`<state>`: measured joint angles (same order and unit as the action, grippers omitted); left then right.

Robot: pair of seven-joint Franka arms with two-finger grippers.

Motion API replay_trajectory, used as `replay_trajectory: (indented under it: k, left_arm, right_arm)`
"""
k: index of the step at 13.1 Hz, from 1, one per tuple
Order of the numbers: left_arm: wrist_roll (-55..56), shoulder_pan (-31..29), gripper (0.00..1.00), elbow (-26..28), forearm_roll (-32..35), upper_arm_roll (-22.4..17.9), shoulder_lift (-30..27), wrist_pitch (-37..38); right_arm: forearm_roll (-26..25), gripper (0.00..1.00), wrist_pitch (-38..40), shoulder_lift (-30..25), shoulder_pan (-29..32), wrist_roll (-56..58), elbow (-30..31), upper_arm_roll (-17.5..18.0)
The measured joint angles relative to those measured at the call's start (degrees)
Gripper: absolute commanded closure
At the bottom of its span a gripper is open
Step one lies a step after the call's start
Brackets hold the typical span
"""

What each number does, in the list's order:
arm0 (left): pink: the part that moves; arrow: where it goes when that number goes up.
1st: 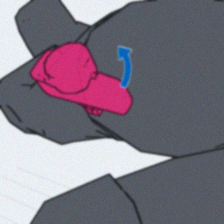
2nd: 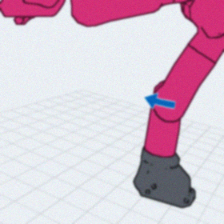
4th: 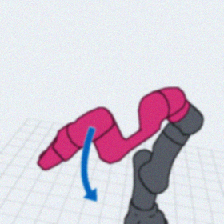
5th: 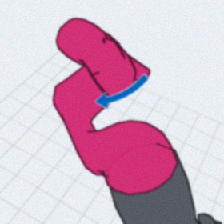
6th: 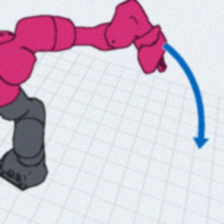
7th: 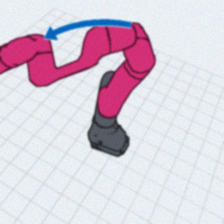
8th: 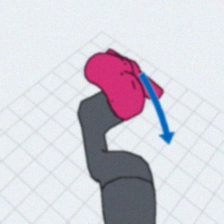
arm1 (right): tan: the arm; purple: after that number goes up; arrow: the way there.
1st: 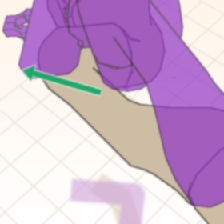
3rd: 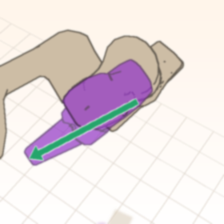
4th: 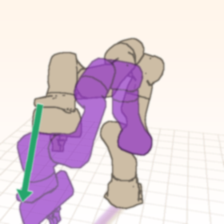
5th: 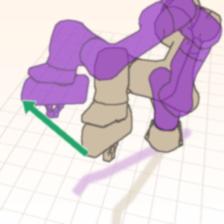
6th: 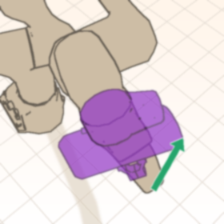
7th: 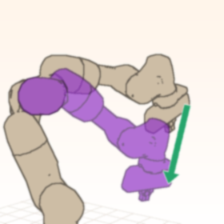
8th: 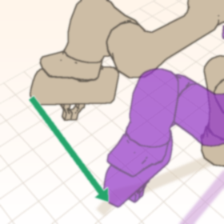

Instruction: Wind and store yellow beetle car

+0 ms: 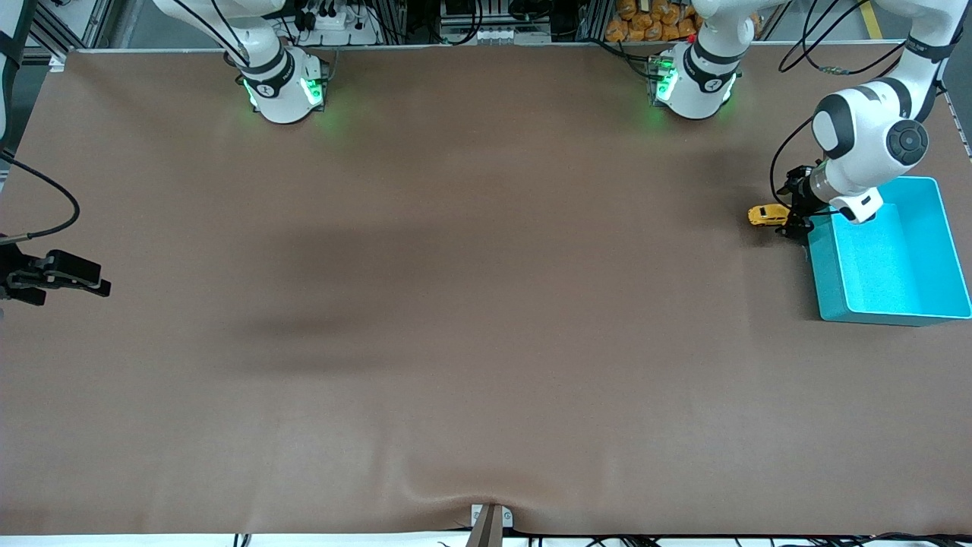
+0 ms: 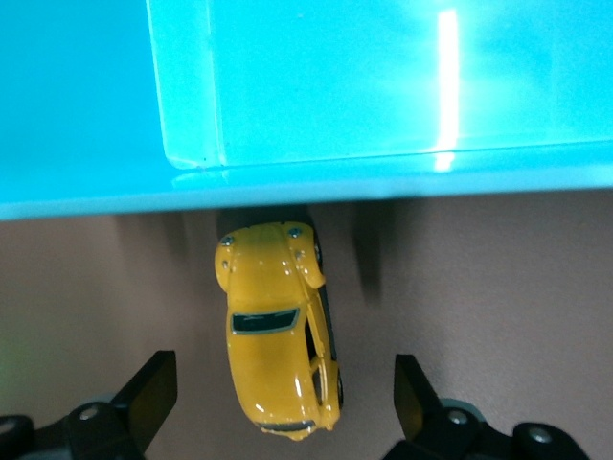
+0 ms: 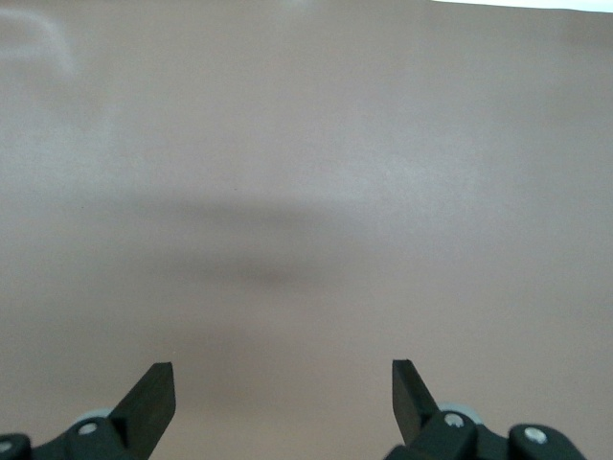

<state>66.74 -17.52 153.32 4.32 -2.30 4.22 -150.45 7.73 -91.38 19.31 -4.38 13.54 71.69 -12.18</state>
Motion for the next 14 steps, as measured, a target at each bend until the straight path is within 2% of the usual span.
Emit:
replay_trajectory:
  k: [4,5,9,13,14]
  left_arm:
    - [0.00,-0.32,0.00,0.72,0.00,0.01,0.05,-1.15]
    - [0.00,-0.32,0.04,0.82,0.00,0.02,0.15,-1.23]
    - [0.00,-0.32,0.31,0.95,0.26,0.13,0.89,-2.00]
    - [-0.03,-0.33,0.74,0.95,1.35,0.16,1.30,-2.43]
    - [-0.04,-0.34,0.77,0.84,1.35,0.17,1.20,-2.47]
  right_arm:
    - [0.00,0.00,0.00,-0.01,-0.05,-0.02,-0.02,0.10]
    - [0.00,0.00,-0.02,-0.06,-0.05,-0.02,-0.08,0.09]
    - [0.00,0.00,-0.11,-2.88,-0.08,-0.02,-0.34,0.12]
    - [0.00,0.00,1.15,-8.07,0.14,-2.96,1.91,0.82]
    - [-0.22,0.00,1.59,-9.76,0.20,-3.99,3.32,1.15]
